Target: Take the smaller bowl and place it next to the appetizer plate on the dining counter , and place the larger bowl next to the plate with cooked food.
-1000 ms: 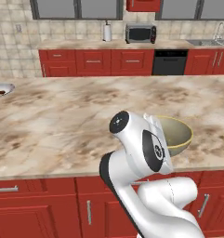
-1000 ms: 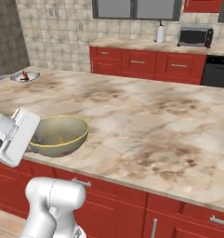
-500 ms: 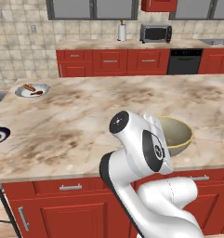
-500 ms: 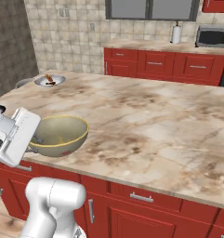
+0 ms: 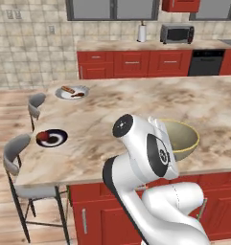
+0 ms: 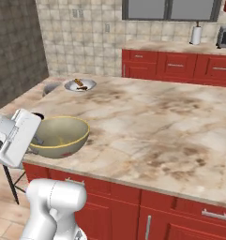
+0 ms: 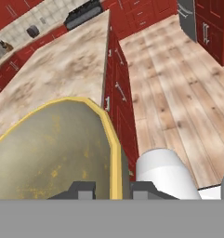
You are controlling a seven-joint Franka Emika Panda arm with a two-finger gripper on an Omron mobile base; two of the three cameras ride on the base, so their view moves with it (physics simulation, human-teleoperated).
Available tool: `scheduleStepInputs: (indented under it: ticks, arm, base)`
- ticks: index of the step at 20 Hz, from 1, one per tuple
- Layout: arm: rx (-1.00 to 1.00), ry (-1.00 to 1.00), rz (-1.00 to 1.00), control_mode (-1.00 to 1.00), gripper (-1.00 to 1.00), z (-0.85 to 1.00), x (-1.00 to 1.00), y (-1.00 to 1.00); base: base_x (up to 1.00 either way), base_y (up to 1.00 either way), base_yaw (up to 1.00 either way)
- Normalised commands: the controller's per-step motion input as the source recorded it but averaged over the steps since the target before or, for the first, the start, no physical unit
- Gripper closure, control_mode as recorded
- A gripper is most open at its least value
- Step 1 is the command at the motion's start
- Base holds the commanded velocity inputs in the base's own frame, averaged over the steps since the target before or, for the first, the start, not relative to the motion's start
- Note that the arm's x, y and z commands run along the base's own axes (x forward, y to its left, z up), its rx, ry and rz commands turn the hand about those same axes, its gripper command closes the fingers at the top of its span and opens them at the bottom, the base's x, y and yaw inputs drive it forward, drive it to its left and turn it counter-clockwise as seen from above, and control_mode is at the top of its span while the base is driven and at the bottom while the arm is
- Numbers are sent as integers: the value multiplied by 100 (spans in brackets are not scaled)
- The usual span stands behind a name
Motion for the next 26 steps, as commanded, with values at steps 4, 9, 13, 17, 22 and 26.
scheduleStepInputs:
  ticks: [4, 9, 13, 17, 22, 26]
  arm:
    - [0, 0, 0, 100, 100, 0, 0, 0]
    - [0, 0, 0, 100, 100, 0, 0, 0]
    - [0, 0, 0, 100, 100, 0, 0, 0]
    - [0, 0, 0, 100, 100, 0, 0, 0]
    - [0, 0, 0, 100, 100, 0, 0, 0]
    - [0, 0, 0, 100, 100, 0, 0, 0]
  base:
    - [0, 100, -7]
    - [0, 100, -10]
    - [0, 100, -22]
    - [0, 100, -32]
    - [0, 100, -40]
    - [7, 100, -42]
